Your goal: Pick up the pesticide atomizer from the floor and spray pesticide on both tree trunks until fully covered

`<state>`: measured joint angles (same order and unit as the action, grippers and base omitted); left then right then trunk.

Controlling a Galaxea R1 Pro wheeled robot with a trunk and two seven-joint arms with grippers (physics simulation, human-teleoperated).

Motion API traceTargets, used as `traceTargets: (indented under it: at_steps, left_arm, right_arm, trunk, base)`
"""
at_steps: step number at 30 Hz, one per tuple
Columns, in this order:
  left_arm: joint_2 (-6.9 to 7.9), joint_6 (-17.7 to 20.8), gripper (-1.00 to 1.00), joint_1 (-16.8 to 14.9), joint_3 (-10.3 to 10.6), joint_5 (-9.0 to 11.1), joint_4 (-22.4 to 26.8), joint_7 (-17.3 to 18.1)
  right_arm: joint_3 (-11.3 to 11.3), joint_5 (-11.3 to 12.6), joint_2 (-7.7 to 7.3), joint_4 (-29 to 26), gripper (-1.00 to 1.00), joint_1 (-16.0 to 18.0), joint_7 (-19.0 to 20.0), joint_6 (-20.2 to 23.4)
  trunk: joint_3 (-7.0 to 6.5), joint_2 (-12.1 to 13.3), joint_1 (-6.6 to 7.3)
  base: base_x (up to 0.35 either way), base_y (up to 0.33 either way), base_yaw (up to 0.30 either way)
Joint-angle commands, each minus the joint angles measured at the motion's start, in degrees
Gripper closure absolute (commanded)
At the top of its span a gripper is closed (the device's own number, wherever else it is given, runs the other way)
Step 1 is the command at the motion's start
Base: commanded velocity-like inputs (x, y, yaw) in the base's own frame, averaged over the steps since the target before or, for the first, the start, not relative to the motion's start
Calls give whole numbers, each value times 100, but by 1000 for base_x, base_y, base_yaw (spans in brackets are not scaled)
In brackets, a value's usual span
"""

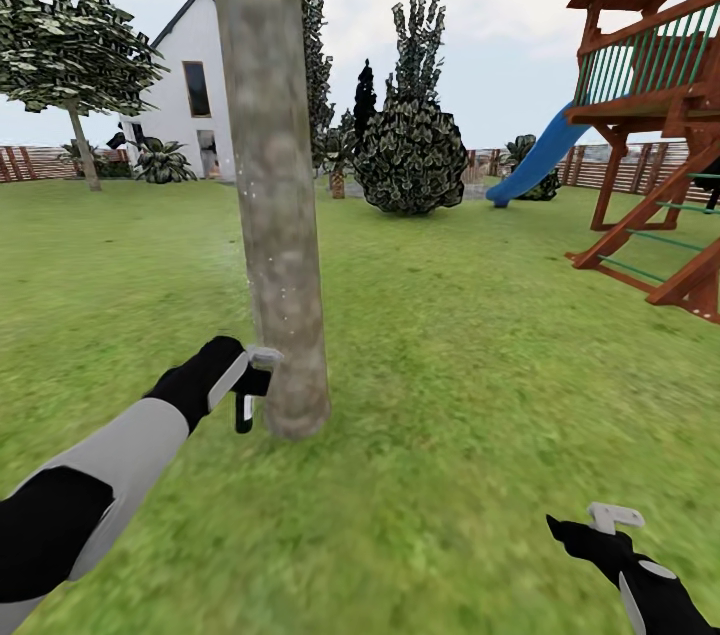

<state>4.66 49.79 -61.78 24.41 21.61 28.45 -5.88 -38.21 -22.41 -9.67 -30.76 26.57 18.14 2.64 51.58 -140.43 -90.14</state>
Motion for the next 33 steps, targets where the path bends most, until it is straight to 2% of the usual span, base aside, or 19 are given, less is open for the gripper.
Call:
traceTargets:
  at_steps: [1,6,9,14,18,24,29,33]
  left_arm:
    - [-1,-115,100,-1,1,0,-192,5]
    - [-1,-299,100,-1,-16,-6,-324,4]
    - [-1,-266,100,-4,-45,-1,-56,-8]
    - [11,430,100,-40,-50,-5,538,-18]
    - [40,641,100,-68,-59,-7,820,-19]
    - [69,704,100,-553,-57,-1,839,-19]
    - [178,714,100,-831,-59,9,837,-22]
    - [191,729,100,-1059,-60,17,837,-23]
  right_arm:
    - [3,0,0,0,-100,1,-2,0]
    - [-1,0,0,0,-100,2,-3,0]
    - [-2,0,0,0,-100,1,1,0]
    - [-4,0,0,0,-100,1,0,0]
    - [-10,0,0,0,-100,2,-1,0]
    - [-11,0,0,0,-100,1,1,0]
    - [-11,0,0,0,-100,0,-1,0]
    - [-11,0,0,0,-100,-2,0,0]
  trunk:
    - [0,0,0]
    - [0,0,0]
    - [0,0,0]
    - [0,0,0]
    - [0,0,0]
    - [0,0,0]
    - [0,0,0]
    - [0,0,0]
  base:
    - [0,0,0]
    - [0,0,0]
    - [0,0,0]
    - [0,0,0]
    - [0,0,0]
    - [0,0,0]
    - [0,0,0]
    - [0,0,0]
